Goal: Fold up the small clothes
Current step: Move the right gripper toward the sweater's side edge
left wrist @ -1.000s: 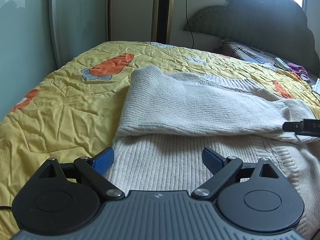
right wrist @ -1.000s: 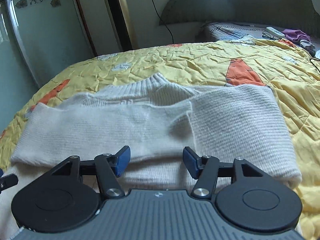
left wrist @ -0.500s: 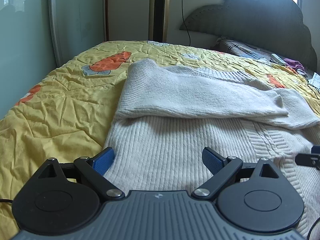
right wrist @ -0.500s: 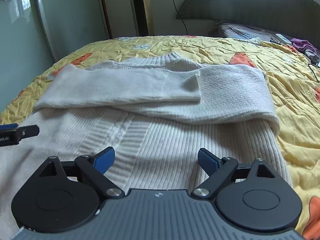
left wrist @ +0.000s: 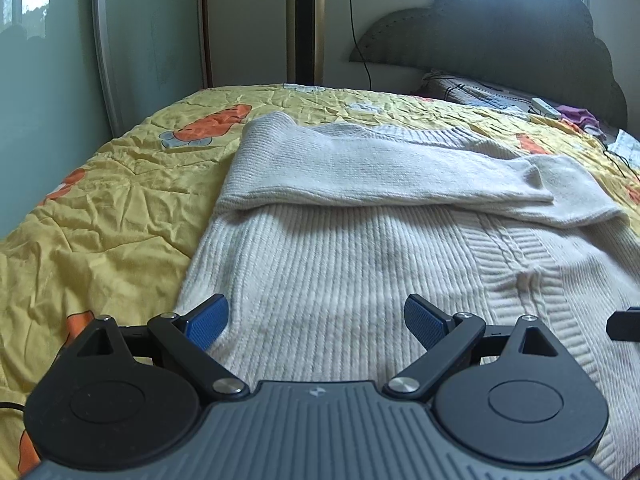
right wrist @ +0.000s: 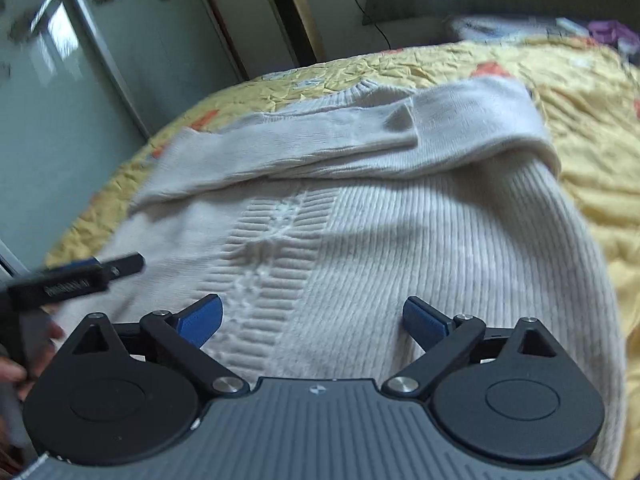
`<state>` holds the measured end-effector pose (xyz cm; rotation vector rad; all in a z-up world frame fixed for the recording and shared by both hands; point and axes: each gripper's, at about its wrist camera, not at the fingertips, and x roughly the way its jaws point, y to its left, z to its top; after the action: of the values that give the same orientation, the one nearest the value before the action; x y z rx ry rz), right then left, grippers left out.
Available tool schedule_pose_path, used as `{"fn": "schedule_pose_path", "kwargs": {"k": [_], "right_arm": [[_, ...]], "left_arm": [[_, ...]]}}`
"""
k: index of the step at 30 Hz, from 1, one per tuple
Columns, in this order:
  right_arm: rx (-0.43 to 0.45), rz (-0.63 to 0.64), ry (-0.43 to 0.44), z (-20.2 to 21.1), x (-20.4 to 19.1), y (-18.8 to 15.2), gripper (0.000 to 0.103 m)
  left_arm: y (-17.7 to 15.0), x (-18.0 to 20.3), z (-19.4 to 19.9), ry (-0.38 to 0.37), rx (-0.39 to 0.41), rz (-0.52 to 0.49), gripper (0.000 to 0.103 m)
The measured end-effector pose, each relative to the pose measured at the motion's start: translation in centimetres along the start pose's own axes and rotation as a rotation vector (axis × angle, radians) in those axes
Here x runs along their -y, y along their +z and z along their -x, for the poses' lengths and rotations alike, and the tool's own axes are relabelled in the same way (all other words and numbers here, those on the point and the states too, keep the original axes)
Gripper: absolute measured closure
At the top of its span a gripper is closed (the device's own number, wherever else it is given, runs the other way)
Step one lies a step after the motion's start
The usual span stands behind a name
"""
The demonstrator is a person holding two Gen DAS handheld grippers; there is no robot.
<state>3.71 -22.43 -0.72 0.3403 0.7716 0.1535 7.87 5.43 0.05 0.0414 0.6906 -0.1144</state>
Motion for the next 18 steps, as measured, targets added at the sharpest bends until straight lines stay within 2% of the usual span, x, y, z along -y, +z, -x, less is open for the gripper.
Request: {"fn": "schedule_pose_path", "kwargs": {"k": [5, 9, 13, 18], "right_arm": [[0.022, 0.072, -0.115, 1.2, -0.6, -1.1, 0.005], [0.032, 0.104, -0.116, 2.1, -1.0, -2.2, 0.003], [0.023, 0.138, -0.163, 2.0, -1.0, -3.3, 0.003], [0.051, 0.233, -0.244, 2.8, -1.3, -4.8, 0.003]], "left_arm": [[-0.8, 0.3, 1.6, -0.061, 0.003, 0.044, 0.007], [-1.7, 1.2, 2.6, -0.078, 0.008, 0.027, 0.007], [-2.8, 2.2, 2.9, -0.065, -0.003, -0.017, 0.007], [-4.0, 2.3, 3.7, -0.066, -0.009, -0.007, 0.007]]}}
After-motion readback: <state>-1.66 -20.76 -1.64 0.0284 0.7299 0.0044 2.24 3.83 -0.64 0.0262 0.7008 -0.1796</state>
